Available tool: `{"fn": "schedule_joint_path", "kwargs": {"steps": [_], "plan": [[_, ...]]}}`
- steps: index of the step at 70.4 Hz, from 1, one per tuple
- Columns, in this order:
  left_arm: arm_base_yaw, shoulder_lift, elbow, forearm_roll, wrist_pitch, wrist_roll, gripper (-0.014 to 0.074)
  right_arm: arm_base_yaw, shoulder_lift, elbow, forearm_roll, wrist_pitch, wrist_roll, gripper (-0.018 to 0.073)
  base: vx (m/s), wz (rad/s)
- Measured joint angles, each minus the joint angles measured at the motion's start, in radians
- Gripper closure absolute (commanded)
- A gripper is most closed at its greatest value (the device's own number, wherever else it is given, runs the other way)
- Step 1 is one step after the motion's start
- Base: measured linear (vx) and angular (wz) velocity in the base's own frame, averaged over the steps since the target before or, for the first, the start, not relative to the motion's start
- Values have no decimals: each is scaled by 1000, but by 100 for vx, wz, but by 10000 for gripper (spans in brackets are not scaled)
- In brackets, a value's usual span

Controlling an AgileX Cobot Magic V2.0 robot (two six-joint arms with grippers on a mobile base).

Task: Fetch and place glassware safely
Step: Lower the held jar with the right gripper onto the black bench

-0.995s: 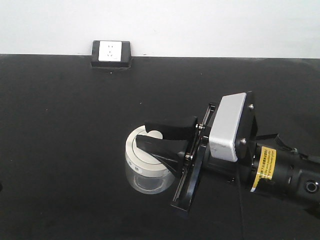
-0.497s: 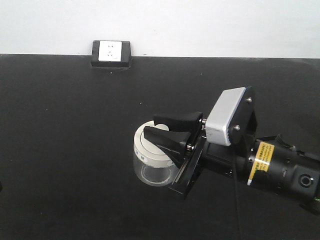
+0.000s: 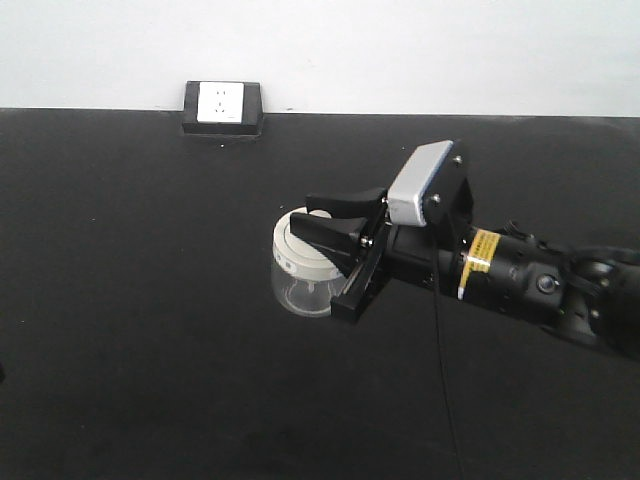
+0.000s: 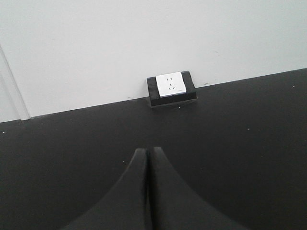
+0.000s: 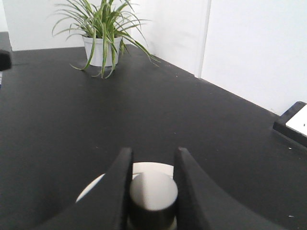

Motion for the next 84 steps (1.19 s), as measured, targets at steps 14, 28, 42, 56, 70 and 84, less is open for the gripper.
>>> {"fn": "schedule_joint_path", "kwargs": {"steps": [14, 28, 42, 56, 70, 84], "plan": [[0, 0, 0, 0, 0, 0, 603, -18, 142, -92, -59, -42, -1, 560, 0, 0], [0, 0, 0, 0, 0, 0, 603, -18, 293, -143, -87, -153, -62, 560, 0, 0], [0, 0, 0, 0, 0, 0, 603, -18, 413, -153, -85, -198, -164, 560, 0, 0], [0, 0, 0, 0, 0, 0, 603, -18, 481, -153, -61, -200, -188, 560, 0, 0], [0, 0, 0, 0, 0, 0, 603, -18, 507, -154, -38, -210, -216, 560, 0, 0], [0, 0, 0, 0, 0, 0, 603, -18, 523, -154, 14, -224, -228, 560, 0, 0]]}}
